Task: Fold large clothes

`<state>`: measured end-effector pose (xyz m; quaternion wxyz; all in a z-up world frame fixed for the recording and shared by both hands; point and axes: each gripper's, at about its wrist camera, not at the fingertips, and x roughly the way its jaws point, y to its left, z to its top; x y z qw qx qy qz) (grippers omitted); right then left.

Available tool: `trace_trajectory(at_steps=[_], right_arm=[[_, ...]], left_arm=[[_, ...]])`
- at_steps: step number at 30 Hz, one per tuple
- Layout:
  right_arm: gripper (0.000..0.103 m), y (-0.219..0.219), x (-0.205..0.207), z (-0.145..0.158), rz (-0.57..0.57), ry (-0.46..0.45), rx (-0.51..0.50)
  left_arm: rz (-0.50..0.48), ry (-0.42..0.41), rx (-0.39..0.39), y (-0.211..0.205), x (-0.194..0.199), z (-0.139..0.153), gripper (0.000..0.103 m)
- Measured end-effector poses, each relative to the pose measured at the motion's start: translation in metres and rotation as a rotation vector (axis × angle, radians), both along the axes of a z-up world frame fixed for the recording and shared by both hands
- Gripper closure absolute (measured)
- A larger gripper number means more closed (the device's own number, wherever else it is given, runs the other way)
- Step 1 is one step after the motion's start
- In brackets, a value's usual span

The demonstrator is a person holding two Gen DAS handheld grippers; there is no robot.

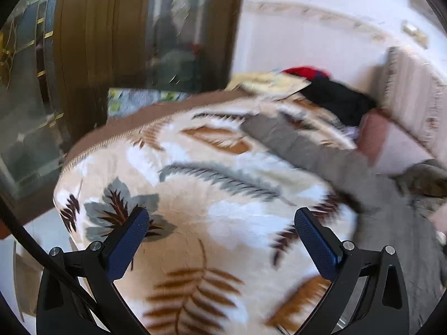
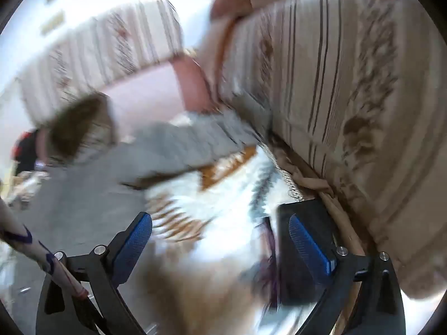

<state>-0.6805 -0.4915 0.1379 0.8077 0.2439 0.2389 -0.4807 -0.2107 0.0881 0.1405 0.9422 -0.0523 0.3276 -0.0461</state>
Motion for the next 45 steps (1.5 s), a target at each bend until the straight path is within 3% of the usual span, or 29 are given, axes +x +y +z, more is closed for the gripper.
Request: trace_trajectory(at_steps=[3, 8, 14, 16, 18, 22, 26, 45], right_arm=[[0.002, 0.055, -0.005, 0.034, 0.08, -0.076, -0.039], [0.0, 0.143, 0.005, 0.067, 0.188, -0.107, -0.12], [0.0, 0.241, 0.006, 0.061, 0.182, -0.182, -0.145], [0.0, 0.265, 0.014, 0.055, 0.247, -0.134, -0.199], [0.0, 0.279, 0.03, 0.052, 0.298, -0.053, -0.222], [0.0, 0.291, 0.039, 0.044, 0.338, -0.002, -0.216], [0.0, 0.294, 0.048, 0.036, 0.351, 0.061, -0.207], [0.0, 0.292, 0.059, 0.013, 0.354, 0.127, -0.18]], left_arm=[[-0.097, -0.02, -0.008, -0.019, -0.044, 0.029, 0.0], [-0.317, -0.065, -0.046, -0.068, -0.134, 0.064, 0.0], [-0.405, -0.103, -0.037, -0.119, -0.246, 0.055, 0.0], [-0.475, -0.166, 0.064, -0.137, -0.273, 0.047, 0.0], [-0.492, -0.195, 0.136, -0.146, -0.281, 0.045, 0.0], [-0.488, -0.162, 0.082, -0.14, -0.283, 0.04, 0.0], [-0.492, -0.136, 0.114, -0.141, -0.274, 0.033, 0.0], [-0.504, -0.094, 0.129, -0.141, -0.263, 0.016, 0.0]])
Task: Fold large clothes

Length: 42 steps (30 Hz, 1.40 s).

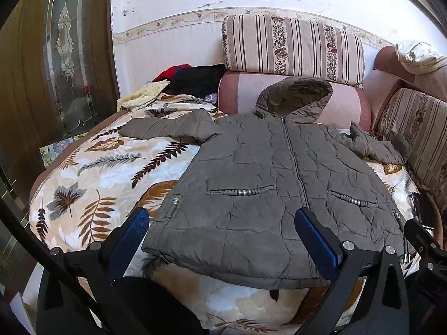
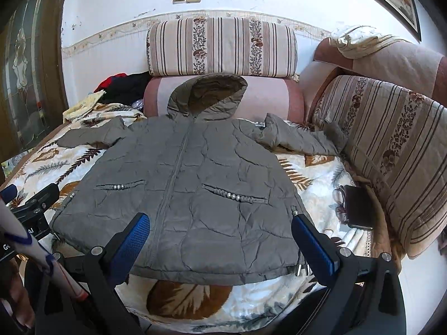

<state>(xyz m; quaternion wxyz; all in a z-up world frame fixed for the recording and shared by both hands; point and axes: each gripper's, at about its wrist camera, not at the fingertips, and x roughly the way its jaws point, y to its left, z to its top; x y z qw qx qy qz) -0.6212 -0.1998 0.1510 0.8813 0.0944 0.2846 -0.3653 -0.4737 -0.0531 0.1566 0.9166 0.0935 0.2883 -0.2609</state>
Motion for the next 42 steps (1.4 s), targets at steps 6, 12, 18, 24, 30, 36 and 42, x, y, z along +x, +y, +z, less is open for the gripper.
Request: trace_trajectory(at_steps=[6, 12, 18, 24, 30, 36, 42], right_arm=[[0.0, -0.003, 0.0, -0.004, 0.003, 0.01, 0.014], [0.0, -0.005, 0.0, -0.007, 0.001, 0.013, 0.021], [0.0, -0.005, 0.0, -0.009, 0.001, 0.016, 0.026], [0.0, -0.004, 0.001, -0.008, 0.001, 0.017, 0.023], [0.0, -0.001, 0.0, -0.008, 0.004, 0.009, 0.019], [0.0, 0.005, -0.007, -0.003, 0.018, -0.025, 0.015], [0.0, 0.001, -0.017, 0.004, 0.018, -0.069, 0.029]], left_arm=[[-0.001, 0.003, 0.014, 0.002, 0.001, -0.004, 0.0], [-0.004, -0.003, 0.017, 0.0, 0.0, -0.004, 0.0], [-0.003, -0.019, 0.022, 0.001, -0.001, -0.005, 0.0], [-0.007, -0.035, 0.026, 0.002, -0.007, -0.004, 0.0], [-0.006, -0.052, 0.03, 0.004, -0.012, 0.002, 0.0], [0.008, -0.089, 0.034, 0.009, -0.024, 0.014, 0.0], [0.007, -0.111, 0.038, 0.008, -0.033, 0.023, 0.0]])
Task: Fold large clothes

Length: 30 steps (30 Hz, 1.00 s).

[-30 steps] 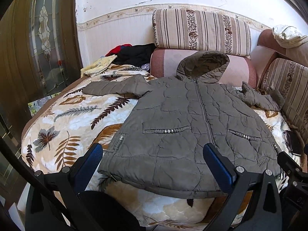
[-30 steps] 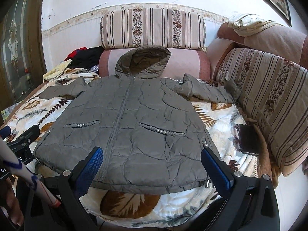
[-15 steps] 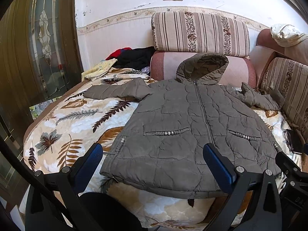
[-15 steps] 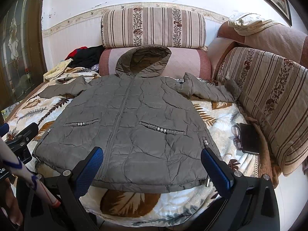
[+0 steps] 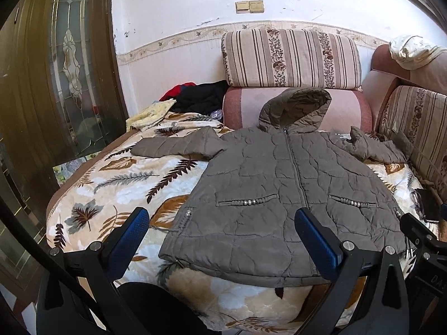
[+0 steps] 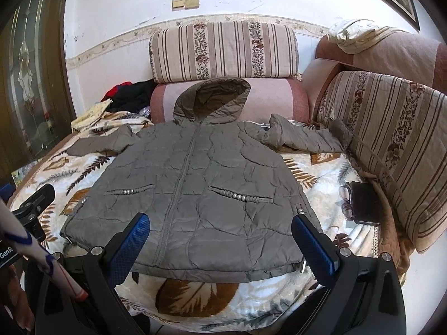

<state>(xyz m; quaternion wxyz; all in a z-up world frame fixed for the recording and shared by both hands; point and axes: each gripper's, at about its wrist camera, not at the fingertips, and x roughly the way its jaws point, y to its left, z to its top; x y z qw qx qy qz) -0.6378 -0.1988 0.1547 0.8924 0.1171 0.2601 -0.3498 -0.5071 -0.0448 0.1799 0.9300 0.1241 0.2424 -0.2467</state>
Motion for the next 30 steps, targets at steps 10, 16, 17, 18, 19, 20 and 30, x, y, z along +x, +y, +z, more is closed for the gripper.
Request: trace_trajectory(at_steps=[10, 16, 17, 18, 19, 20, 30], right_arm=[[0.0, -0.02, 0.004, -0.008, -0.036, 0.017, 0.029], [0.0, -0.044, 0.014, -0.022, -0.06, 0.056, 0.084], [0.0, -0.046, 0.016, -0.023, -0.062, 0.062, 0.086], [0.0, -0.049, 0.018, -0.023, -0.064, 0.065, 0.085], [0.0, -0.052, 0.02, -0.024, -0.065, 0.068, 0.082], [0.0, -0.055, 0.022, -0.024, -0.065, 0.069, 0.082], [0.0, -0.085, 0.047, -0.01, -0.079, 0.06, 0.092]], left_arm=[[-0.033, 0.046, 0.01, -0.026, 0.022, -0.01, 0.0], [-0.034, 0.098, 0.024, -0.037, 0.041, -0.027, 0.0], [-0.032, 0.106, 0.025, -0.038, 0.045, -0.029, 0.0], [-0.03, 0.115, 0.026, -0.04, 0.048, -0.032, 0.0], [-0.03, 0.125, 0.027, -0.042, 0.052, -0.034, 0.0], [-0.032, 0.133, 0.029, -0.044, 0.055, -0.036, 0.0], [-0.041, 0.208, 0.017, -0.085, 0.1, -0.045, 0.0]])
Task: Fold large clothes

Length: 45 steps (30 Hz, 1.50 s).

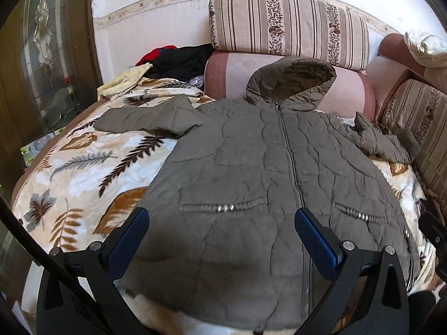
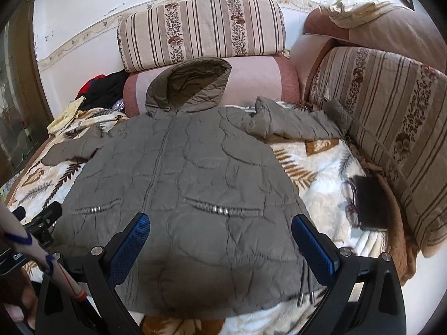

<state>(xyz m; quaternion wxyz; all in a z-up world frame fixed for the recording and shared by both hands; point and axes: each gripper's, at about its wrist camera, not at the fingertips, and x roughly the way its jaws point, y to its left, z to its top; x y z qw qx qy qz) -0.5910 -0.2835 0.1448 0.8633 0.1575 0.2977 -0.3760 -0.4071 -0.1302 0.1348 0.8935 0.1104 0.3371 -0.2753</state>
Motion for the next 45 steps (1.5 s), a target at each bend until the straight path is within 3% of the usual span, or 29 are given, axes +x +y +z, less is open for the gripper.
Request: trace_trajectory(at_steps=[5, 9, 13, 15, 16, 18, 30, 38, 40, 42, 45], right_arm=[[0.0, -0.016, 0.014, 0.013, 0.004, -0.004, -0.017], [0.0, -0.035, 0.022, 0.023, -0.025, -0.022, -0.004], [0.0, -0.062, 0.03, 0.024, -0.046, -0.014, 0.035], [0.0, -0.079, 0.03, 0.023, -0.074, -0.001, 0.03], [0.0, -0.089, 0.031, 0.023, -0.089, 0.015, 0.021], [0.0, -0.112, 0.03, 0.021, -0.11, 0.023, 0.026], [0.001, -0.287, 0.018, 0.023, -0.277, -0.002, 0.214], [0.02, -0.386, -0.016, 0.021, -0.395, 0.0, 0.238], [0.023, -0.403, -0.02, 0.016, -0.422, 0.029, 0.229], [0.037, -0.42, -0.024, 0.008, -0.444, 0.034, 0.241], [0.042, -0.44, -0.024, -0.006, -0.471, 0.057, 0.249]], left_arm=[[0.015, 0.014, -0.028, -0.036, 0.039, 0.013, 0.0], [0.058, -0.023, -0.055, -0.074, 0.072, 0.019, 0.0], [0.019, -0.015, -0.021, -0.104, 0.098, -0.018, 0.0], [0.036, -0.035, 0.077, -0.116, 0.111, -0.046, 0.0], [0.041, -0.015, 0.119, -0.121, 0.119, -0.054, 0.0], [0.024, 0.056, 0.106, -0.124, 0.134, -0.06, 0.0], [0.031, 0.03, 0.13, -0.13, 0.145, -0.063, 0.0], [0.054, 0.097, 0.184, -0.134, 0.182, -0.079, 0.0], [0.052, 0.126, 0.196, -0.135, 0.19, -0.086, 0.0], [0.052, 0.179, 0.213, -0.138, 0.196, -0.098, 0.0], [0.061, 0.248, 0.219, -0.141, 0.204, -0.114, 0.0]])
